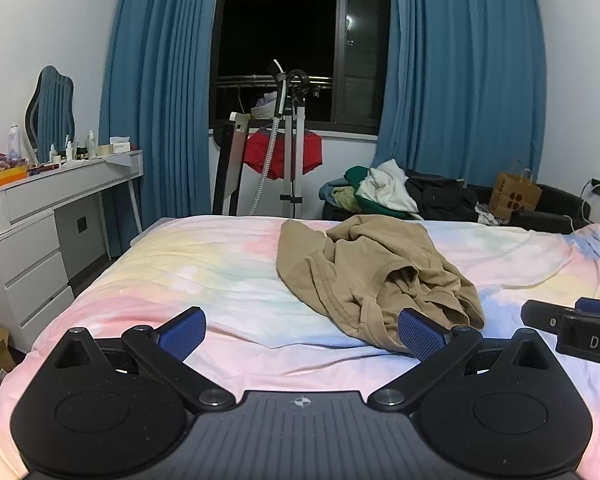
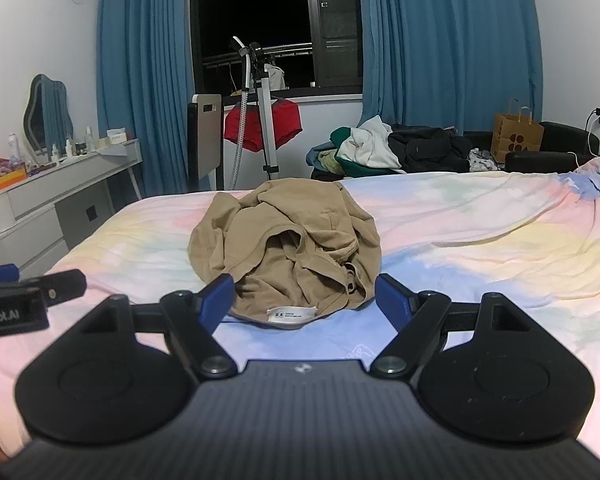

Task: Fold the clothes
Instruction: 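Move both tools toward the crumpled tan T-shirt on the bed, then grasp the tan T-shirt hem with the left tool while the right tool grasps another edge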

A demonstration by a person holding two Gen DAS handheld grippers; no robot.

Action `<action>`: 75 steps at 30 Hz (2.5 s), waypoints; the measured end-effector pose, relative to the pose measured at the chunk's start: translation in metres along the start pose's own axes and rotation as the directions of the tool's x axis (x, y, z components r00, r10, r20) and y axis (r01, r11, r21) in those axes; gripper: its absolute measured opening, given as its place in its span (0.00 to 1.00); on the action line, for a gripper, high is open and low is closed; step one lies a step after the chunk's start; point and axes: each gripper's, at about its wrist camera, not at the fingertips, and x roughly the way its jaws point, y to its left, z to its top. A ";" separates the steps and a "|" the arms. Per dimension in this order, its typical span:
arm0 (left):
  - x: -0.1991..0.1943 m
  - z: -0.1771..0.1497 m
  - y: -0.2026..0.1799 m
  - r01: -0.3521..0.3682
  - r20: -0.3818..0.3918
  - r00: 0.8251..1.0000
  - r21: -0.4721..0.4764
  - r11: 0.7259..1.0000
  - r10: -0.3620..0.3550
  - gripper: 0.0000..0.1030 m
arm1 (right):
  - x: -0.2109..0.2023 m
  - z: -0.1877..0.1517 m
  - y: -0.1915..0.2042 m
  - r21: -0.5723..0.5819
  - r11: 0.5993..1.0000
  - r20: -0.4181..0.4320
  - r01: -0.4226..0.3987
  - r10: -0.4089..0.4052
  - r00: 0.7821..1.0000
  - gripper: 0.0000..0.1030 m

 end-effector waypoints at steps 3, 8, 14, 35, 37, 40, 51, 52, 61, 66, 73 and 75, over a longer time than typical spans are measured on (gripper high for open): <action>0.001 0.002 0.002 0.008 -0.003 1.000 -0.011 1.000 -0.008 1.00 | 0.001 -0.001 0.002 -0.001 1.000 0.000 0.000 0.000 1.000 0.77; 0.002 0.005 0.007 0.016 -0.006 1.000 -0.022 1.000 -0.016 1.00 | -0.002 0.001 -0.002 0.012 1.000 0.003 -0.012 0.012 1.000 0.77; -0.006 -0.002 0.002 -0.008 0.036 0.999 0.000 1.000 0.008 1.00 | -0.007 0.002 -0.002 0.007 1.000 0.017 -0.004 0.004 1.000 0.77; -0.007 -0.005 0.005 0.001 0.010 1.000 -0.007 1.000 -0.001 1.00 | -0.009 0.001 0.004 -0.032 0.999 0.054 0.025 -0.024 0.998 0.77; -0.007 -0.006 0.005 0.011 0.011 1.000 -0.001 1.000 -0.011 1.00 | -0.009 0.001 0.003 -0.030 0.999 0.056 0.026 -0.024 0.998 0.77; -0.007 -0.006 0.003 0.024 0.022 0.999 0.017 1.000 -0.025 1.00 | -0.009 0.002 0.002 -0.023 0.999 0.057 0.028 -0.026 0.998 0.77; 0.005 -0.017 -0.006 0.085 0.018 0.996 0.078 0.993 -0.086 1.00 | -0.007 0.001 -0.005 0.029 0.997 0.049 0.068 -0.070 0.996 0.77; 0.011 -0.017 -0.008 0.082 0.002 0.997 0.081 0.993 -0.082 1.00 | -0.007 0.000 -0.007 0.035 0.996 0.046 0.076 -0.078 0.996 0.77; 0.114 0.003 -0.027 0.166 -0.081 0.984 0.134 0.977 -0.156 0.96 | -0.002 -0.006 -0.033 0.168 0.979 0.043 0.114 -0.123 0.991 0.77; 0.178 0.009 -0.037 0.184 -0.075 0.982 0.109 0.977 -0.176 0.95 | 0.011 -0.012 -0.047 0.222 0.966 0.012 0.132 -0.138 0.990 0.77; 0.243 -0.012 -0.047 0.237 -0.178 0.957 0.026 0.971 -0.229 0.55 | 0.038 -0.024 -0.069 0.307 0.925 -0.092 0.225 -0.206 0.974 0.77; 0.245 -0.015 -0.049 0.238 -0.185 0.956 0.041 0.971 -0.226 0.37 | 0.047 -0.027 -0.069 0.293 0.925 -0.112 0.241 -0.217 0.970 0.77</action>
